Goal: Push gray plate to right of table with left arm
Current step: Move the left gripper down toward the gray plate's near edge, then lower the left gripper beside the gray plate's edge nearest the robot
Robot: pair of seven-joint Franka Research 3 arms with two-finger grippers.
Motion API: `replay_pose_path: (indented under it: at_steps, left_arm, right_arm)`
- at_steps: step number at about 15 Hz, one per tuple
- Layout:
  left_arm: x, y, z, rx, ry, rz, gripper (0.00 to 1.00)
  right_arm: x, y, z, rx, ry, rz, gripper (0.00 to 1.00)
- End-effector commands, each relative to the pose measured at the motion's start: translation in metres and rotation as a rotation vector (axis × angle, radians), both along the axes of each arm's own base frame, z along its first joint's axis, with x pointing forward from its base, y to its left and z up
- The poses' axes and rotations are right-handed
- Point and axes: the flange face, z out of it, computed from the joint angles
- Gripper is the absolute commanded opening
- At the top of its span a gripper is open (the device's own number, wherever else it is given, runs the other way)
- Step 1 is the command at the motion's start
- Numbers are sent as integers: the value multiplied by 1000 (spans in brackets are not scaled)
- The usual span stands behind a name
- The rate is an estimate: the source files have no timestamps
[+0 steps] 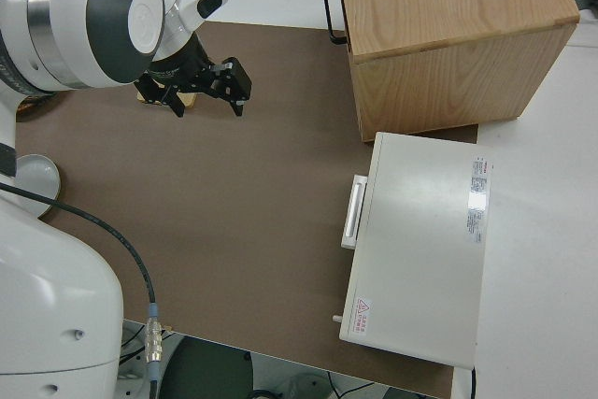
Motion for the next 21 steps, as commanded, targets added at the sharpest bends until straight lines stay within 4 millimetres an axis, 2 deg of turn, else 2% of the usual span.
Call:
replay_pose_path:
  at_steps: [1, 3, 5, 9, 11, 18, 21]
  left_arm:
    - [-2, -3, -18, -26, -23, 14, 995]
    - [-4, -5, -40, -32, -21, 15, 998]
    - [-22, -15, -69, -23, -61, 35, 998]
    - [-38, -20, -106, -20, -65, 36, 998]
    - [-51, -20, -118, -18, -75, 38, 998]
    - [-126, -26, -161, -2, -120, 20, 998]
    - [-141, -32, -175, 5, -135, 1, 993]
  right_arm:
    - [-3, -2, 4, 9, 3, -6, 983]
    - [-3, -3, 4, 9, 5, -7, 983]
    - [-3, -2, 4, 9, 3, -6, 983]
    - [-3, -2, 4, 9, 3, -6, 983]
    - [-3, -2, 4, 9, 3, -4, 983]
    - [-3, -2, 4, 9, 3, -4, 983]
    - [-3, -2, 4, 9, 5, -6, 983]
